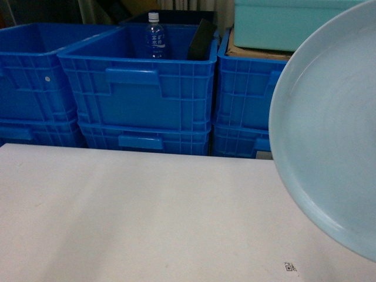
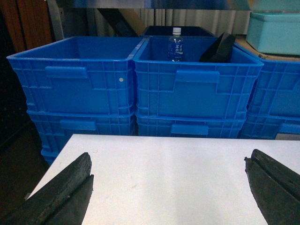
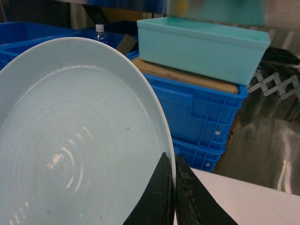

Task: Place blue tray on left shelf second layer neatly

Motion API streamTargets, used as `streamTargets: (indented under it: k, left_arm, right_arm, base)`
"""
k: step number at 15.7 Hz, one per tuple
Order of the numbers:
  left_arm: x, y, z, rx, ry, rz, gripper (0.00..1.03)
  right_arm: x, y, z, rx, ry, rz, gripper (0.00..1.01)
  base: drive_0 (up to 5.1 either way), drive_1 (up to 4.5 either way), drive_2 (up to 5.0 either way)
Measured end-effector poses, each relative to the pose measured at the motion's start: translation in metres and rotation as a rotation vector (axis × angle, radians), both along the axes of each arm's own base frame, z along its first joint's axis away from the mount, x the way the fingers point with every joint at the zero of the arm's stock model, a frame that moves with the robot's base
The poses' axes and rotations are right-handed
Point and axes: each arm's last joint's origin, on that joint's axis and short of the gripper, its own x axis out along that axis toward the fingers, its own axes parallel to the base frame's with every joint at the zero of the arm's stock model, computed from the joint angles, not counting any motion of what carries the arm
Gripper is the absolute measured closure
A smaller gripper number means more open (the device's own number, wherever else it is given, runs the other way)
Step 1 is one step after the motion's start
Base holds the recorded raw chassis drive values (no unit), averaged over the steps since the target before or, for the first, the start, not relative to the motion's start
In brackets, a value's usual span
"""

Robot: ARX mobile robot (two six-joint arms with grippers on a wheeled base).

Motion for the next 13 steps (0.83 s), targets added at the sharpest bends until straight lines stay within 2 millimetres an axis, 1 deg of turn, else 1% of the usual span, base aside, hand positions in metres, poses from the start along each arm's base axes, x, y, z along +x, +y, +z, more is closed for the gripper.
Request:
streamTargets:
  k: [2,4,5,7,8,9,13]
  left_arm:
    - [0.0,0.0,0.0,0.0,0.0,0.0,0.05]
    - [0.0,0.0,0.0,0.0,0.0,-0.001,0.05]
    - [0.0,0.0,0.0,0.0,0.0,0.0,0.05]
    - [0.0,0.0,0.0,0.0,0.0,0.0,0.05]
    - [0.0,0.0,0.0,0.0,0.0,0.0,0.05]
    - [0.0,0.0,0.0,0.0,0.0,0.0,0.05]
    - [0.0,0.0,0.0,0.0,0.0,0.0,0.05]
  right_arm:
    - [-0.022,-0.009,0.013,0.007,-0.054,-0.036,0.99]
    - [-0.043,-0.007,0.018,0.005,-0.092,-0.029,0.99]
    - [-0.053,-0.005,0.014,0.006,-0.106,-0.035,0.99]
    - [-0.067,0.002,-0.006,0.008,-0.09,-0.037,0.99]
    - [-0.07,0.011,-0.012,0.018,-0.105,-0.025,0.99]
    - [-0.07,0.016,-0.014,0.024,-0.111,-0.019,0.99]
    - [-0.07,0.019,-0.013,0.029,-0.135,-0.045,0.99]
  base:
    - [0.0,0.0,0.0]
    - [0.0,0.0,0.0]
    - [0.0,0.0,0.0]
    - [0.0,0.0,0.0]
    - [0.0,0.0,0.0]
    - [0.0,0.0,0.0]
    - [0.0,0.0,0.0]
